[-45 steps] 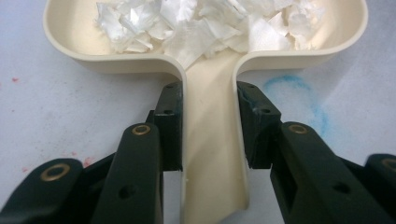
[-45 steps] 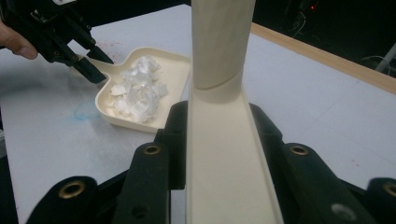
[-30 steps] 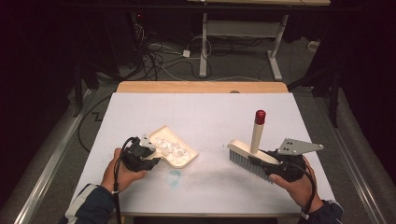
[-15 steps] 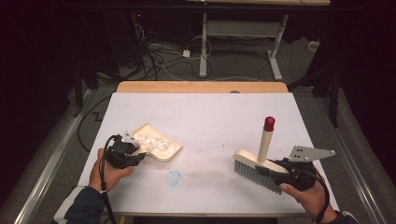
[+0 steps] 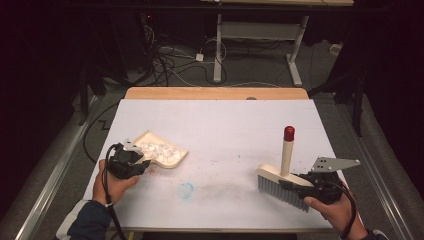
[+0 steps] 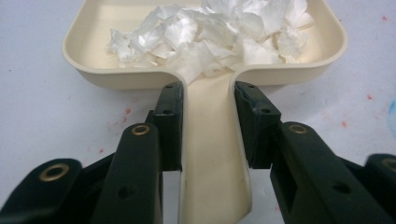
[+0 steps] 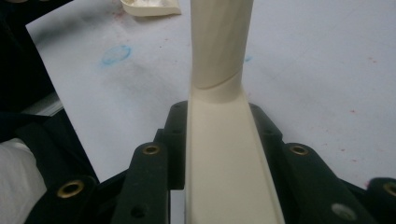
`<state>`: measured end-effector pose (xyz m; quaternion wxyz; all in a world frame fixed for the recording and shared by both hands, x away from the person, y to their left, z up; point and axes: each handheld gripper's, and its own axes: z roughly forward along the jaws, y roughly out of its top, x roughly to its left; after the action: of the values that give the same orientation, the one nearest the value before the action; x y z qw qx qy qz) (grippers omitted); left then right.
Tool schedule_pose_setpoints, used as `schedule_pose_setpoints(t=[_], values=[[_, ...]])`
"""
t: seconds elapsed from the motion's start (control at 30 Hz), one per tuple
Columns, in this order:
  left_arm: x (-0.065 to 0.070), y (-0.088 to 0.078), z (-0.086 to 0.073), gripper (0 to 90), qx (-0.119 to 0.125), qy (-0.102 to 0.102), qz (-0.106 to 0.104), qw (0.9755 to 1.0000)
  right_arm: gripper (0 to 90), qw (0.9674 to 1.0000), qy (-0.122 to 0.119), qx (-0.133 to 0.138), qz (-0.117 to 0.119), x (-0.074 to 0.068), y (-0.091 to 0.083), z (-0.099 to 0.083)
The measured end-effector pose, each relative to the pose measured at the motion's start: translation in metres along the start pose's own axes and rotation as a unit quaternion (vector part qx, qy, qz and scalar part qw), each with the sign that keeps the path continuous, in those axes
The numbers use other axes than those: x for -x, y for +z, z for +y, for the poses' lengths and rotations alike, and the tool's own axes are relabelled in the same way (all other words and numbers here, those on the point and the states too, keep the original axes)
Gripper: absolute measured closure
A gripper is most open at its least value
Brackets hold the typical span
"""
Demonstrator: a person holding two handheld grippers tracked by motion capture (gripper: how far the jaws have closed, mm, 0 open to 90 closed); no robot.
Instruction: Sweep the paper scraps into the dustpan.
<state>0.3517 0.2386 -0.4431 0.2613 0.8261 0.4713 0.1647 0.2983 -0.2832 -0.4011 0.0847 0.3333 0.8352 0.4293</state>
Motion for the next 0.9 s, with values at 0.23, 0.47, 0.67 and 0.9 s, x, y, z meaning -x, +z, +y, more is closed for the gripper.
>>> schedule_pose_setpoints(t=[0.23, 0.47, 0.67, 0.9], values=[[0.01, 0.011, 0.005, 63.5, 0.003, -0.006, 0.003, 1.0, 67.3, 0.9998, 0.005, -0.017, -0.009, 0.013, 0.005, 0.003], [0.02, 0.02, 0.013, 63.3, 0.004, -0.014, 0.005, 0.9999, 67.2, 0.9996, 0.009, -0.017, -0.019, 0.027, 0.005, 0.007], [0.025, 0.023, 0.017, 63.2, 0.009, -0.013, 0.006, 0.9999, 67.1, 0.9997, 0.008, -0.018, -0.013, 0.036, 0.01, 0.015], [0.031, 0.026, 0.016, 63.2, 0.009, -0.02, -0.012, 0.9997, 67.1, 0.9994, 0.008, -0.028, 0.017, 0.04, 0.024, 0.026]])
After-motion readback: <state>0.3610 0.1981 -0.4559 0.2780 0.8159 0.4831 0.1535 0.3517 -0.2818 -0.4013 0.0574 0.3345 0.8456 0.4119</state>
